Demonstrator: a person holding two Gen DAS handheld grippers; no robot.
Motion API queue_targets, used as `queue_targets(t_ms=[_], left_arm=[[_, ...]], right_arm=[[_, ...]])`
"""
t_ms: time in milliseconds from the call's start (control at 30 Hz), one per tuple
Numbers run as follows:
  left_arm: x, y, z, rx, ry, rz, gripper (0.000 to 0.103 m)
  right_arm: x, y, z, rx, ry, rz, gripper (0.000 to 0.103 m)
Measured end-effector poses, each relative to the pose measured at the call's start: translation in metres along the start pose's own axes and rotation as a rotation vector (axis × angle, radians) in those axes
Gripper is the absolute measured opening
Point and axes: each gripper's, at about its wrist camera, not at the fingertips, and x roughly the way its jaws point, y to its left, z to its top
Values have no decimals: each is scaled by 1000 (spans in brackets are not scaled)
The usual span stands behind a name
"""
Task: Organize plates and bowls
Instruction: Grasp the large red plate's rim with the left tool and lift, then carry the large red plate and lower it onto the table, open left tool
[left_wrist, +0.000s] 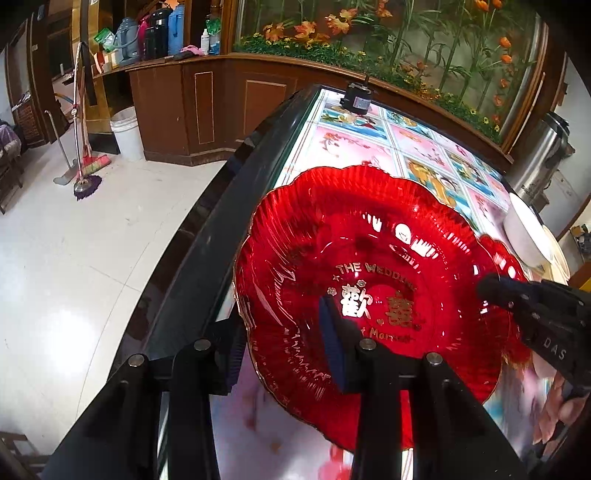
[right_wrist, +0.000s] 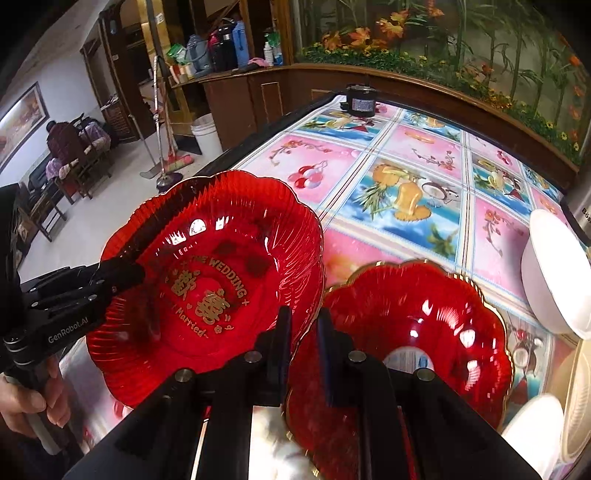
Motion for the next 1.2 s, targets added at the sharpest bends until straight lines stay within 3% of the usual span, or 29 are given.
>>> queue_targets(t_ms=[233, 500, 667, 1200], left_arm=[[-36, 0, -36, 0, -28, 6, 36], [-49, -10, -68, 20, -40, 3, 36], [-49, -18, -72, 38, -60, 15, 36], [-73, -15, -70, 40, -117, 93, 36]], right_arm=[[-23, 16, -34, -51, 6, 27, 13], [-51, 29, -84, -108, 0, 34, 15], [-62, 31, -96, -139, -37, -14, 22], [-94, 27, -107, -183, -144, -99, 22]])
